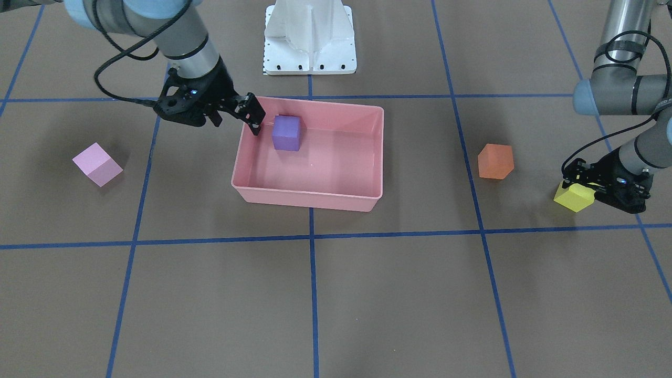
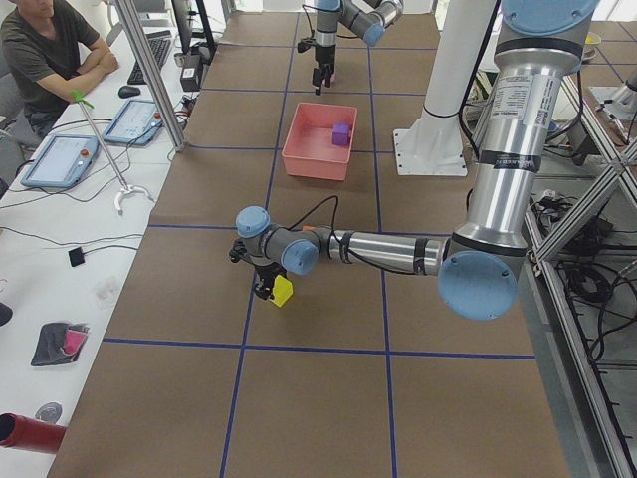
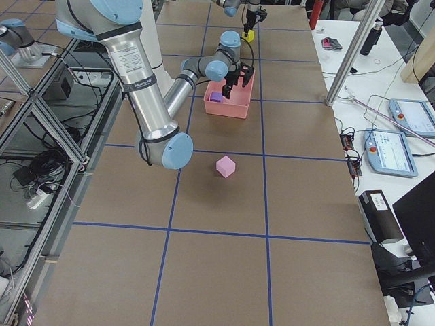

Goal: Place blocks into pink bin with both arms
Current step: 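Open and withdraw the right gripper while the left gripper grasps the yellow cube, then carry the yellow cube into the bin while the right gripper grasps the light pink cube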

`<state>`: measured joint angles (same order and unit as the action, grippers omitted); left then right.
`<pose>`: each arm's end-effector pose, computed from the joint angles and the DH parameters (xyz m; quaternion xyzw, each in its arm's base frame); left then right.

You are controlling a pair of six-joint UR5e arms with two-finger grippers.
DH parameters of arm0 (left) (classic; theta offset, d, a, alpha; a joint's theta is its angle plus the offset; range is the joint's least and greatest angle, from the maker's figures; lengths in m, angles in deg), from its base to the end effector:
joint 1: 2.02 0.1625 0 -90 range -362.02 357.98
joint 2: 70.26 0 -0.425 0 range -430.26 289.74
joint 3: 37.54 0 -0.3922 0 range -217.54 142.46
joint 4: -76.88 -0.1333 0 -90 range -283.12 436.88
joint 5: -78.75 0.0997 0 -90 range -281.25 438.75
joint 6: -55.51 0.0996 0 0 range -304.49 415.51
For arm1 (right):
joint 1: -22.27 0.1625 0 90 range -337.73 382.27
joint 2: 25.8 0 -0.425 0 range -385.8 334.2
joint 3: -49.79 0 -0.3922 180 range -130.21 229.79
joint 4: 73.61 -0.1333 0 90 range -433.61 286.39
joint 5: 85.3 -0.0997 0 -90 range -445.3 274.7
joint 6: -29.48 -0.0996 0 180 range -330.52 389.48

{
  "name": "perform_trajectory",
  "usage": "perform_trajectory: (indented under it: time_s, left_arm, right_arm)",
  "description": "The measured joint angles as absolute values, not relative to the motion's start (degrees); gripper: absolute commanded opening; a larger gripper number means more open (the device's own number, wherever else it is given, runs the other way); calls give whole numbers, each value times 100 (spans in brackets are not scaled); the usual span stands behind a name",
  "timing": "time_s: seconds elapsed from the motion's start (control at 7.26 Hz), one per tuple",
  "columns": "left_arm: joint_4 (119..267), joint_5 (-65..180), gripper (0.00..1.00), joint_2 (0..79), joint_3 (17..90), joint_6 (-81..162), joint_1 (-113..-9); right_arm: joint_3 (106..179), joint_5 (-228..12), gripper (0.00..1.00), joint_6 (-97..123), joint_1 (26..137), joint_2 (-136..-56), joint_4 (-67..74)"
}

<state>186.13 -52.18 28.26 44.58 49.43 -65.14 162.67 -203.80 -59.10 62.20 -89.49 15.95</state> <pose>0.1990 -0.5432 0.6153 0.0575 0.3761 0.2260 0.8967 -0.3866 -0.4355 0.2274 -0.0654 -0.4595 0.1926 0.8646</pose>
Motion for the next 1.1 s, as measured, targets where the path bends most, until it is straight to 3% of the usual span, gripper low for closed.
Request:
perform_trajectory:
  time_s: [0.28,0.69,1.1]
  left_arm:
    - [18570,-5234,0,2831,4559,4740,-6505]
    - [17112,-5437,0,3024,5998,3818,-6512]
    - [15490,-5453,0,4341,6986,2123,-6114]
  right_arm:
    - [16266,-20826,98,-5200,6879,-9383,1593]
    - [16283,-20867,97,-3561,7465,-10371,1563]
    - [16209,-20836,99,-1946,7795,-11314,1140]
